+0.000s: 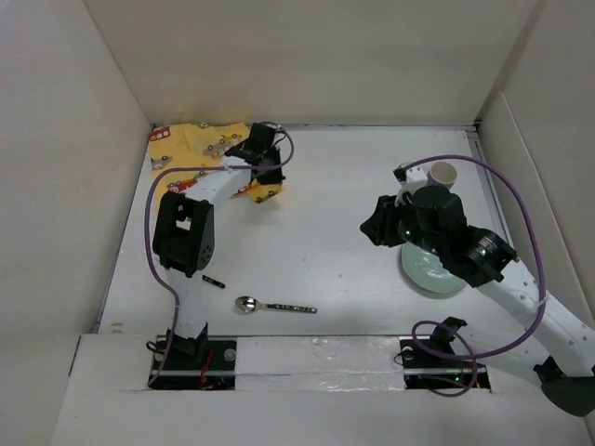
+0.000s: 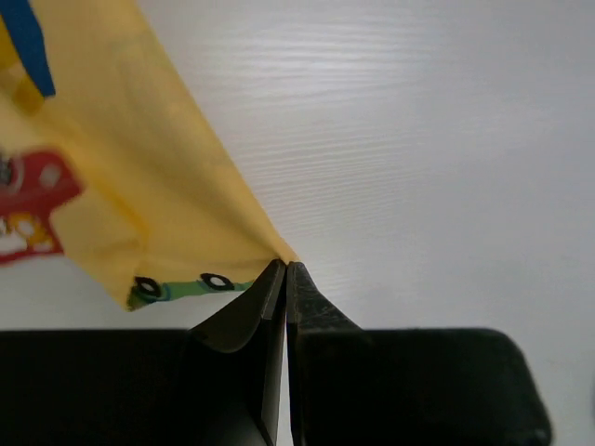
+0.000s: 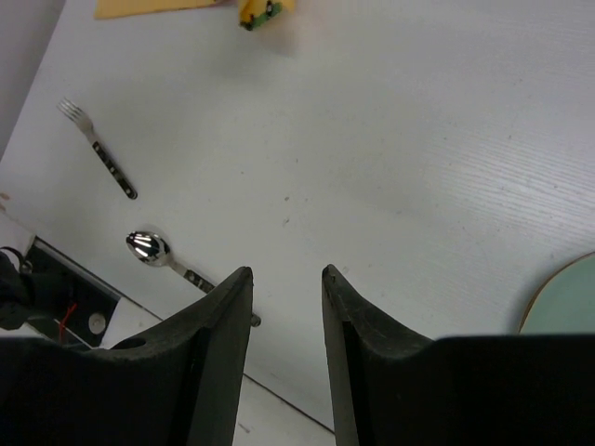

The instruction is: Set the dinner table for one person

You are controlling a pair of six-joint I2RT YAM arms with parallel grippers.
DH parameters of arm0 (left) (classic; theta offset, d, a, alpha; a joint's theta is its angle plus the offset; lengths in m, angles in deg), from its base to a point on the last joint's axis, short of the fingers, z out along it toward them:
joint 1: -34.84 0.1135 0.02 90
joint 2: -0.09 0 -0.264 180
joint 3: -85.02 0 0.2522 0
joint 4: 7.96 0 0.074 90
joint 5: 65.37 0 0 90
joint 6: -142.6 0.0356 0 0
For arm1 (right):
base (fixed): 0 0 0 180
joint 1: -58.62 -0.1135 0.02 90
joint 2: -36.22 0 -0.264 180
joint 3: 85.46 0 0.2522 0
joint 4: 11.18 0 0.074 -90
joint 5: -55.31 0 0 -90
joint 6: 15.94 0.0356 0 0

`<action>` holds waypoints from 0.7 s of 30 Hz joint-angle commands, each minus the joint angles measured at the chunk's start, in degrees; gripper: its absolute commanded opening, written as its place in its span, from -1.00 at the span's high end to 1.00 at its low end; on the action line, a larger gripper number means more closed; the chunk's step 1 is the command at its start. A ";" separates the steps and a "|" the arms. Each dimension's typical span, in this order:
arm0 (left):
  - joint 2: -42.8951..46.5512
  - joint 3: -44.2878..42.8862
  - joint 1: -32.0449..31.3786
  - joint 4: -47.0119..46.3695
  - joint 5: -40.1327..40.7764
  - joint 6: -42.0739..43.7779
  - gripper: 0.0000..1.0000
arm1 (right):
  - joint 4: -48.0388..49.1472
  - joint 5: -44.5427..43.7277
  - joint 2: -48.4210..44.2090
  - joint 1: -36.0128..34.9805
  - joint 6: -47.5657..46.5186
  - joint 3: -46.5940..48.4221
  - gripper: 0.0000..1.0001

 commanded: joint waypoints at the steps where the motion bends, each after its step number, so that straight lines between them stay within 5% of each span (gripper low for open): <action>1: 4.46 -8.12 -6.13 -1.86 -7.29 -3.21 1.00 | 0.18 -3.24 0.25 -0.34 -1.69 3.47 0.18; 6: 3.14 -5.51 -10.09 -1.15 -11.25 -4.53 1.00 | -0.52 -5.70 0.34 -0.34 -1.87 2.33 0.10; 10: 4.10 0.46 -13.52 0.60 -10.91 -2.51 0.19 | -0.17 -8.51 0.95 0.80 -0.73 0.40 -0.37; 13: 8.56 4.76 -14.05 -0.27 -10.74 -3.04 -0.04 | -0.17 -9.39 3.48 2.82 -0.02 0.39 -0.39; 15: 11.82 6.27 -14.05 -1.68 -8.38 -3.83 -0.07 | 1.58 -8.87 5.16 3.35 0.42 0.39 -0.04; 16: 15.32 7.84 -14.05 -1.86 -4.18 -4.87 -0.04 | 2.81 -8.35 6.82 4.13 0.60 -0.04 0.64; 17: 17.36 8.99 -13.53 -3.08 -1.97 -5.49 -0.01 | 5.08 -7.30 7.97 5.01 0.68 -0.74 0.90; 21: 25.54 16.89 -6.43 -6.07 6.22 -9.71 0.32 | 9.58 -5.00 15.00 7.21 1.74 -1.19 1.00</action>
